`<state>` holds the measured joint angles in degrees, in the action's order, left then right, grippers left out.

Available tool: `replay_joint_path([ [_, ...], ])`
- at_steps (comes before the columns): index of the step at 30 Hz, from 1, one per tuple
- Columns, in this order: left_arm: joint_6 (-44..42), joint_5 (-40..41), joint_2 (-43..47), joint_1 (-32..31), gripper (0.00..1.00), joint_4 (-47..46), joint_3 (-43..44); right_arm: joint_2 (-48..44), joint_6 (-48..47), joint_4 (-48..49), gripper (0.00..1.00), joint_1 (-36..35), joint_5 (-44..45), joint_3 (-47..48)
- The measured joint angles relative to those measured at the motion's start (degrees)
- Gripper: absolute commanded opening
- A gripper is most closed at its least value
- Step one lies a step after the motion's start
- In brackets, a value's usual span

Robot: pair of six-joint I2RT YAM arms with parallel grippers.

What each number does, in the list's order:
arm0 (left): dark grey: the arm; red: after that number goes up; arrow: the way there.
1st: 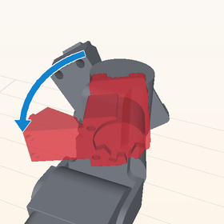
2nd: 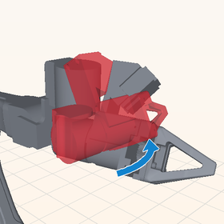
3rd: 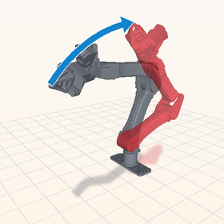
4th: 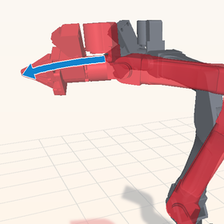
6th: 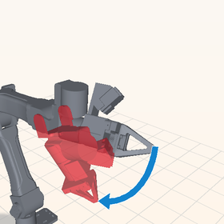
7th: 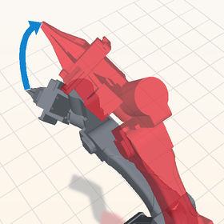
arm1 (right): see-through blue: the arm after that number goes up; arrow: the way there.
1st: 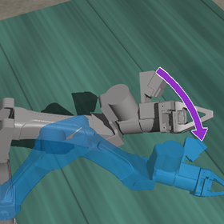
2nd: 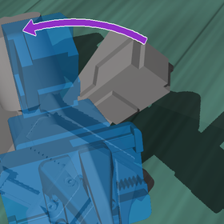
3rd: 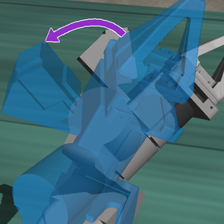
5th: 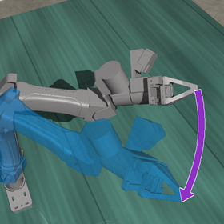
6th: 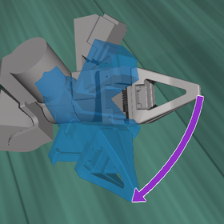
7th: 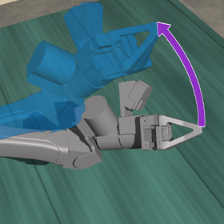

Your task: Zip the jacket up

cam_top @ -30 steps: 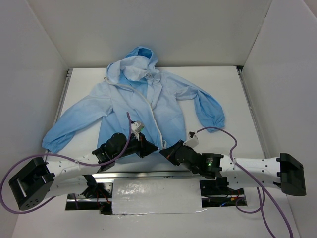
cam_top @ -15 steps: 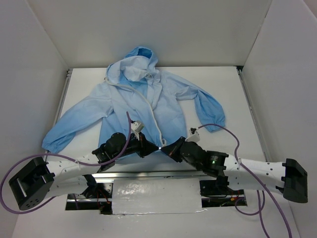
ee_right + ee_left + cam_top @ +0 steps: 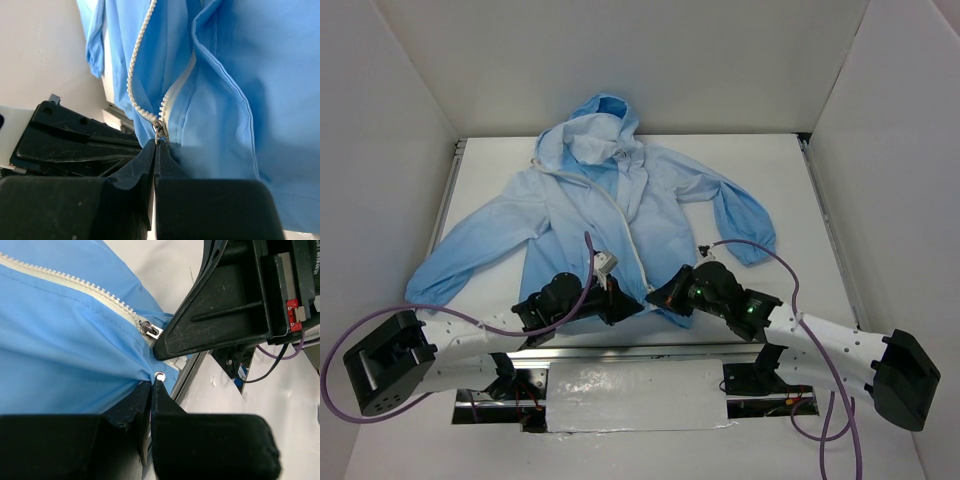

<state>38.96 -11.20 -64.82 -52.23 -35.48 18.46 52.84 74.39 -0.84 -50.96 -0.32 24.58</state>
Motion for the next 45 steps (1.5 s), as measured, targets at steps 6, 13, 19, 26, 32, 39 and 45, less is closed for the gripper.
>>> replay_joint_path([
  [6, 0.02, 0.44, -1.31, -0.94, 0.00, -1.09, -0.11, -0.02, -0.90, -2.12, 0.00, 1.25, -0.92, 0.20],
  [13, 0.07, 2.93, -1.68, -2.38, 0.00, -2.80, -0.11, 0.00, -4.83, -1.68, 0.00, 5.64, -5.38, 2.56],
  [19, 0.11, 5.20, -0.85, -4.20, 0.00, -1.40, -0.13, 3.78, -8.55, -1.68, 0.00, 7.04, -8.52, 8.83],
  [26, 0.28, 8.66, 2.86, -5.64, 0.00, 3.61, -1.81, 12.98, -8.44, -2.99, 0.00, 8.66, -9.11, 12.31],
  [32, 0.74, 12.96, 7.52, -7.52, 0.00, 7.10, -2.89, 29.49, -9.25, -5.25, 0.00, 14.43, -11.39, 25.51],
  [39, 3.34, 17.42, 11.21, -12.22, 0.00, 12.02, -4.55, 53.02, -9.92, -5.70, 0.00, 20.46, -13.00, 50.66],
  [45, 5.11, 20.59, 14.05, -16.70, 0.00, 17.73, -4.63, 70.88, -9.97, -9.57, 0.00, 25.97, -13.49, 73.16],
])
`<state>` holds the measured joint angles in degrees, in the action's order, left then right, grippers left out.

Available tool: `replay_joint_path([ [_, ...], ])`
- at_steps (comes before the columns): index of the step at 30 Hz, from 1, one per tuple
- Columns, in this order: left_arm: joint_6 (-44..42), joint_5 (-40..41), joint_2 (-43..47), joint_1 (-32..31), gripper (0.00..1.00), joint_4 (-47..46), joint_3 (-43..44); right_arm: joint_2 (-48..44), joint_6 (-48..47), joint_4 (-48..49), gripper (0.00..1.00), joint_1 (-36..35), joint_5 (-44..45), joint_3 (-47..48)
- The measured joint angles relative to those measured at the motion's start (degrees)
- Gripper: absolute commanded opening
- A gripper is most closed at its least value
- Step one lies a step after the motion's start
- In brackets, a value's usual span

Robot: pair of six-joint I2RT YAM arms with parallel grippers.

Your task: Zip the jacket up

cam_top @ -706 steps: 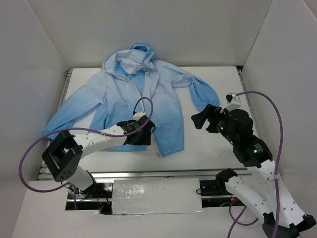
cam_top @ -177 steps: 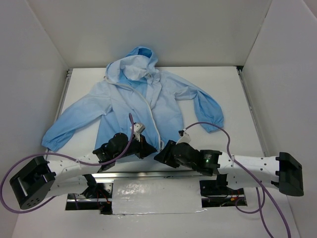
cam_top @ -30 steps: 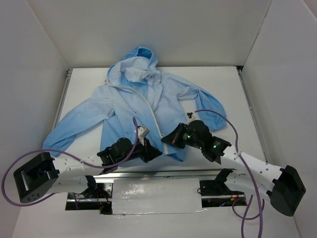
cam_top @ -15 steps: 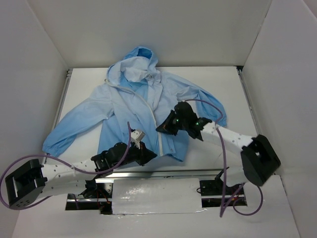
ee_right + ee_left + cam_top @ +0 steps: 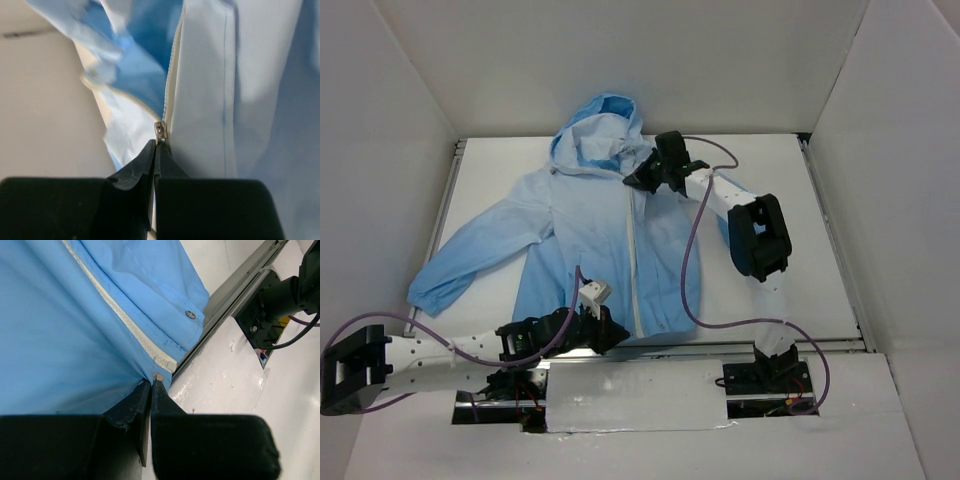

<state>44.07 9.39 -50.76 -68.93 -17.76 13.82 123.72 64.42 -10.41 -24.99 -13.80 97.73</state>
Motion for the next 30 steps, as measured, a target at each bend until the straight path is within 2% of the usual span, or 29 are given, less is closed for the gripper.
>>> replay_joint_path([
  [3, 1.09, 1.73, 0.52, -1.07, 0.00, 1.22, 0.00, 4.02, 0.07, -1.97, 0.00, 2.86, -0.55, 8.59],
  [10, 2.99, 5.90, 0.37, -2.29, 0.00, 1.20, 0.00, 4.26, 0.22, -7.82, 0.00, 12.31, -3.72, 23.80],
  [17, 5.25, 10.88, -5.05, -2.47, 0.00, -2.80, 0.76, -0.28, 0.66, -8.00, 0.00, 20.24, -8.09, 24.06],
  [21, 8.76, 13.70, -8.83, -2.49, 0.00, -6.27, 1.42, 2.47, 0.87, -13.57, 0.00, 23.74, -11.56, 32.26],
  [23, 11.06, 15.28, -9.97, -3.04, 0.00, -6.73, 1.36, 4.20, 1.81, -12.57, 0.00, 25.73, -12.72, 36.57],
  [28, 20.37, 21.20, -11.82, -5.46, 0.00, -5.20, 0.35, 4.35, 4.28, -8.48, 0.00, 31.06, -17.46, 36.39],
  [30, 23.06, 23.39, -11.69, -5.79, 0.00, -4.20, 0.39, 2.16, 5.40, -1.25, 0.00, 31.54, -18.10, 28.33],
])
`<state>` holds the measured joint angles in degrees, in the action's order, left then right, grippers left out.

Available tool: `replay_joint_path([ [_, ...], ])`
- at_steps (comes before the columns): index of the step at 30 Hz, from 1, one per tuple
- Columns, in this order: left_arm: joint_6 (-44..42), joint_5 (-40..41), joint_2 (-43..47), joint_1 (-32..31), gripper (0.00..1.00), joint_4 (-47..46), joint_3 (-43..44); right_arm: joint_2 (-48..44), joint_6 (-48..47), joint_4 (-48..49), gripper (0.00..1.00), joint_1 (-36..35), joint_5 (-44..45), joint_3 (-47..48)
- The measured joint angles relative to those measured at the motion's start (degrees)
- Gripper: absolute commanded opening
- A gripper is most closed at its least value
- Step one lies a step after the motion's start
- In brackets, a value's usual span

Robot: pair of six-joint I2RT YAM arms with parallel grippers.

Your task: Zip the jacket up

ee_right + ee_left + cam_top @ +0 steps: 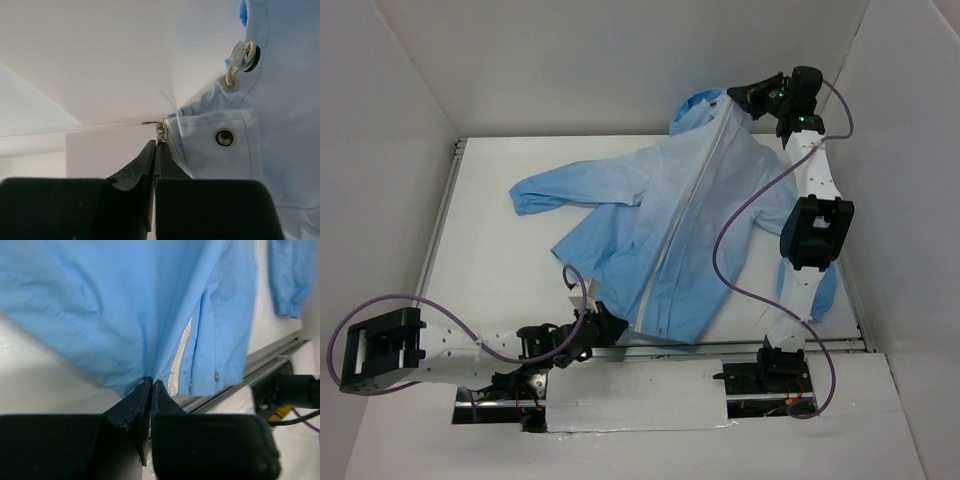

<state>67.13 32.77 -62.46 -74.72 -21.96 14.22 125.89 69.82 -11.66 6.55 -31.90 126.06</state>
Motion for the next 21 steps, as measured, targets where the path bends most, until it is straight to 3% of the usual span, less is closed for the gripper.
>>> replay_joint_path([
  [4, 5.99, 3.82, -1.38, -1.36, 0.00, 6.99, 0.63, -0.24, 0.22, 2.10, 0.00, -0.44, 0.83, -4.98],
  [8, 13.46, 8.76, -3.32, -1.60, 0.00, 9.81, 2.73, 5.35, 0.24, -5.01, 0.00, -0.50, -1.64, 9.81],
  [10, 16.33, 10.16, -3.87, -1.64, 0.00, 9.81, 3.82, 6.05, 0.83, -4.90, 0.00, -0.39, -2.40, 12.81],
  [21, 31.04, 13.62, -5.55, -2.29, 0.00, 15.23, 3.63, 5.62, -2.01, -5.11, 0.00, 1.25, -6.56, 10.27],
])
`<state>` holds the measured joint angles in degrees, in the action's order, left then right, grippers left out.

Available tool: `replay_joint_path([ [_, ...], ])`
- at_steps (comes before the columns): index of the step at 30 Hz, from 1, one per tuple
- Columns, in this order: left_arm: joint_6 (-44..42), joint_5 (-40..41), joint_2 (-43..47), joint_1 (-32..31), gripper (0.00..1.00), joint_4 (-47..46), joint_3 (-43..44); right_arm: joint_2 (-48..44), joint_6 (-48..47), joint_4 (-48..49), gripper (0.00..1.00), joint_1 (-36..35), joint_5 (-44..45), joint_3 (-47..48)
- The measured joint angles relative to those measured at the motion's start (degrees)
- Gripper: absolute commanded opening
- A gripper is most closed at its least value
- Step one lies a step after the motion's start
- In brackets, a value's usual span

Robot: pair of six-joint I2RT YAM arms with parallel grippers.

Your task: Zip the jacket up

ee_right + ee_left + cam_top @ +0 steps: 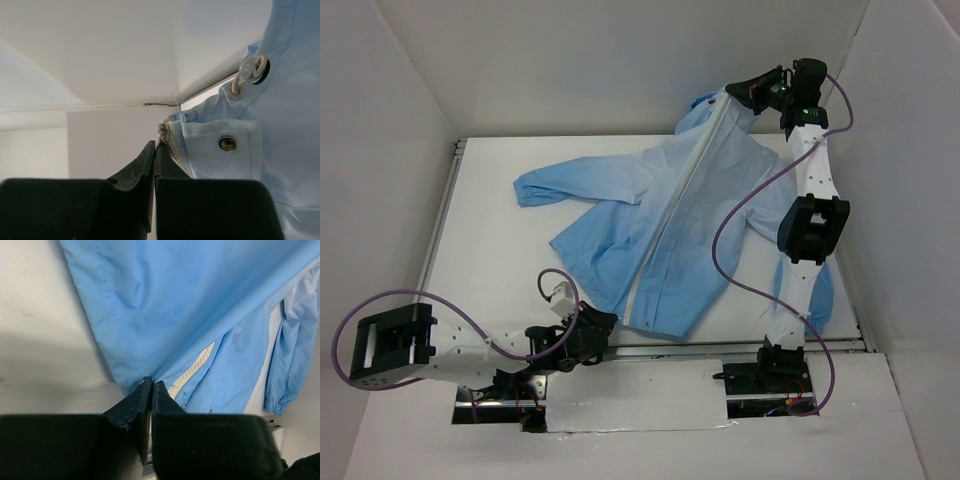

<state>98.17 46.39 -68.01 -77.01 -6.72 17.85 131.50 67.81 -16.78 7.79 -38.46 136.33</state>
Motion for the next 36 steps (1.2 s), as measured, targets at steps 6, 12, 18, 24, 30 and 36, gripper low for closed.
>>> replay_joint_path([
  [6, 3.96, 1.25, 4.20, -0.07, 0.29, 0.61, -2.93, -0.09, -0.22, 0.98, 0.40, 0.00, -2.56, 0.04],
  [12, -2.80, -0.15, 4.85, -1.86, 0.99, 18.18, 5.64, -1.44, -1.51, 12.24, 0.98, 3.67, 4.39, 3.82],
  [18, -10.32, 1.92, 9.97, 0.55, 0.99, 36.94, 19.32, -8.76, -6.86, 8.04, 1.00, 6.08, 7.45, 3.02],
  [24, -27.04, -2.49, 15.50, 25.46, 0.99, 41.31, 29.22, -34.03, -23.30, -8.41, 1.00, -3.17, 17.25, -17.16],
  [30, -42.38, -6.45, 15.65, 46.23, 0.99, 46.12, 43.08, -74.03, -35.10, -14.23, 1.00, -17.07, 20.24, -51.15],
  [36, -52.22, -1.33, 16.13, 48.39, 0.99, 54.36, 53.92, -100.17, -41.90, -25.64, 1.00, -16.65, 28.55, -60.24],
])
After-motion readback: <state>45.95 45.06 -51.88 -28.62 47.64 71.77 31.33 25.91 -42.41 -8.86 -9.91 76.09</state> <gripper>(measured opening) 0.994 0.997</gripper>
